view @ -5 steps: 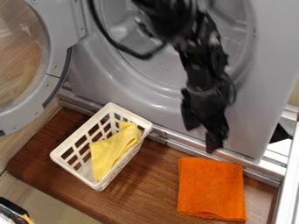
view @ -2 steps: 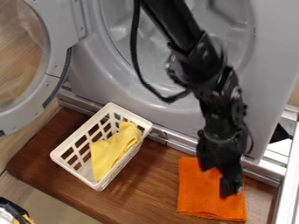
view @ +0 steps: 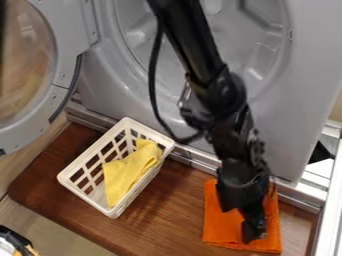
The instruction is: Put the orange towel in the washing machine
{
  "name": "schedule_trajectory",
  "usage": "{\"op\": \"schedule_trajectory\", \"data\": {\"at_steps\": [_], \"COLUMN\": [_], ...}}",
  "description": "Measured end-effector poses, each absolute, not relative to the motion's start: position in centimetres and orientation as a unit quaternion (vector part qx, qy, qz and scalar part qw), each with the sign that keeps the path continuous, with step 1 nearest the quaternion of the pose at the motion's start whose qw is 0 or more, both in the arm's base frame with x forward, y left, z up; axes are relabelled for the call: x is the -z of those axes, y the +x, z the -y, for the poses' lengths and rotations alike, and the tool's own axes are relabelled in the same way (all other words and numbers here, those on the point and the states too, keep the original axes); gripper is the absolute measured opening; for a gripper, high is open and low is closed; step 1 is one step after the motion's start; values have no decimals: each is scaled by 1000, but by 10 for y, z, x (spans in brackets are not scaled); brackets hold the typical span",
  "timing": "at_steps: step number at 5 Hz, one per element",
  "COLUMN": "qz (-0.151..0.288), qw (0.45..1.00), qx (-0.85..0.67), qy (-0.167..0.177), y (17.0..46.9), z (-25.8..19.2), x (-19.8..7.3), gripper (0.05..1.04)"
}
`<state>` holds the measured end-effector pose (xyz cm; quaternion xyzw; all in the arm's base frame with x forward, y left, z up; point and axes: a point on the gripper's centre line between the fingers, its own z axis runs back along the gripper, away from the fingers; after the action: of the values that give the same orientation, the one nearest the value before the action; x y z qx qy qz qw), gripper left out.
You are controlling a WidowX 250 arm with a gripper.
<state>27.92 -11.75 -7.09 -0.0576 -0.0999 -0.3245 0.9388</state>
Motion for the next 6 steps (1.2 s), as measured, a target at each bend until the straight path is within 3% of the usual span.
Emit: {"op": "schedule_trajectory", "data": {"at_steps": [1, 3, 4, 5, 6], "qz": [109, 93, 87, 73, 84], "qw": [938, 932, 932, 931, 929], "qx": [324, 347, 349, 356, 358], "qy": [-60, -44, -40, -37, -34], "y": [282, 282, 281, 280, 285], "z": [116, 113, 111, 110, 111], "x": [73, 73, 73, 72, 57], "gripper": [950, 359, 150, 60, 53]}}
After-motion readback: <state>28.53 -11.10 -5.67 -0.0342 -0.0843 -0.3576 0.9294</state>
